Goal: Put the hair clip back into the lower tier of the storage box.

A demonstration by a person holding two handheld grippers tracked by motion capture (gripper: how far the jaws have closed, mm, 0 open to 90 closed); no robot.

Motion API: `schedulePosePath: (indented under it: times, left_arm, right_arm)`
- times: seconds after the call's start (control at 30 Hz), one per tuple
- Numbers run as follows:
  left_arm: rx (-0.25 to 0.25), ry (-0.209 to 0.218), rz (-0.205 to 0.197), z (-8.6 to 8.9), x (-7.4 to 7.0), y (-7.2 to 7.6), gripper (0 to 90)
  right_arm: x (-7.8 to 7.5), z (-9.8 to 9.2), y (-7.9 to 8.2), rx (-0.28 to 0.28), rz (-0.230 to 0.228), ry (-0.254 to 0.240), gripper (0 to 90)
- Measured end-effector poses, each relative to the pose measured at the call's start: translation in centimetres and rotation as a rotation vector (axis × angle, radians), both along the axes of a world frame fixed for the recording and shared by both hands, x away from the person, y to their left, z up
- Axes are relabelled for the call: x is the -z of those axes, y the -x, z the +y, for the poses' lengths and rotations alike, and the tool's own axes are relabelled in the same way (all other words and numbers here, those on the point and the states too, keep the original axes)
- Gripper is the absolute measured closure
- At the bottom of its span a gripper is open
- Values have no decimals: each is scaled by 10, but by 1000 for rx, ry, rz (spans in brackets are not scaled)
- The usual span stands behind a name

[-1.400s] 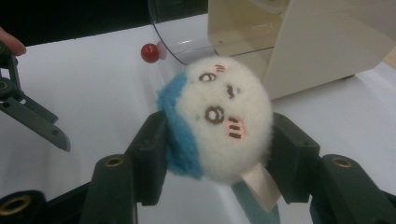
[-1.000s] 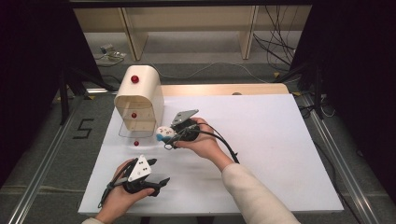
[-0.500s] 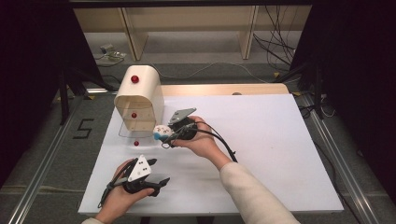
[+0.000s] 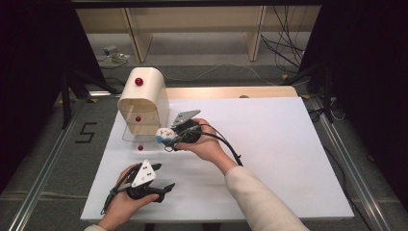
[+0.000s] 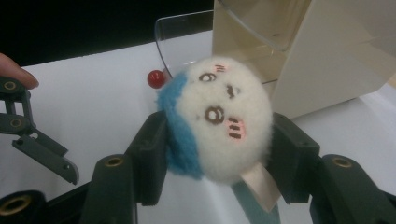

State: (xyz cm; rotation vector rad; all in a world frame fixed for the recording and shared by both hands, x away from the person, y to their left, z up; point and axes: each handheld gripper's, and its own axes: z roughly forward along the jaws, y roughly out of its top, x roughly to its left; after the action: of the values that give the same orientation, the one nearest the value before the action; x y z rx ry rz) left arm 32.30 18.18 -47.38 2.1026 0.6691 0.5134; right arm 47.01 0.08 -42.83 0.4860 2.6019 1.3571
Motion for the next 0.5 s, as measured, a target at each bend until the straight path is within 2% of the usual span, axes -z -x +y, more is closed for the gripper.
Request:
schedulePosePath:
  times: [0.5]
  left_arm:
    - [1, 3, 0, 0, 0, 0, 198]
  right_arm:
    - [-5, 10, -1, -11, 0, -9, 453]
